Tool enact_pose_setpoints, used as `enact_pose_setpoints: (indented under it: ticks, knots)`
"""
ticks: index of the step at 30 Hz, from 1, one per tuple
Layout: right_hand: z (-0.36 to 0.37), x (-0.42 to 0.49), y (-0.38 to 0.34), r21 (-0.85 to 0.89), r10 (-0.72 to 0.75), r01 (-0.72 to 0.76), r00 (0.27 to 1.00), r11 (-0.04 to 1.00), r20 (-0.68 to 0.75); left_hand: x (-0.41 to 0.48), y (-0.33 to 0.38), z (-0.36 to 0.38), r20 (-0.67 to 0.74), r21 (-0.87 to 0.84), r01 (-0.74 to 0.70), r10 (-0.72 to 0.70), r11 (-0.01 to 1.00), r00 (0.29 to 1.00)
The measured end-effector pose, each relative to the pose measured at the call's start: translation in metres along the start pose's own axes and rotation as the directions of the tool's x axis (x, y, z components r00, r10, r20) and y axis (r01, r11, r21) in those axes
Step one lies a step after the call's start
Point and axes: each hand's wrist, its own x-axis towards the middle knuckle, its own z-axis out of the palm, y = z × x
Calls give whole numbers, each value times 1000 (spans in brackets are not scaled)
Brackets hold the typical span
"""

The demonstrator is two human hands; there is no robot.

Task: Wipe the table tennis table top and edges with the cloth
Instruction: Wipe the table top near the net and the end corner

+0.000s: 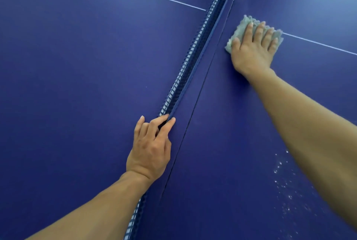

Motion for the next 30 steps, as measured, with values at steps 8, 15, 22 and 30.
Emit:
enact_pose_setpoints:
  ticks: [8, 15, 22, 30]
  knots:
    - [51, -182, -7, -117, -435, 435, 900, 893, 27, 2, 3, -1, -13, -5, 16, -16, 1000, 1000]
    - [56, -380, 96, -223, -455, 460, 887, 860, 76, 3, 5, -4, 19, -10, 15, -15, 1000, 1000]
    - [76, -504, 118, -205, -572, 586, 810, 784, 131, 0, 7, -4, -6, -47, 18, -18, 999, 1000]
    - [79, -409, 48, -99, -299, 299, 954, 949, 18, -3, 17, -15, 75, 95, 18, -25, 995, 997]
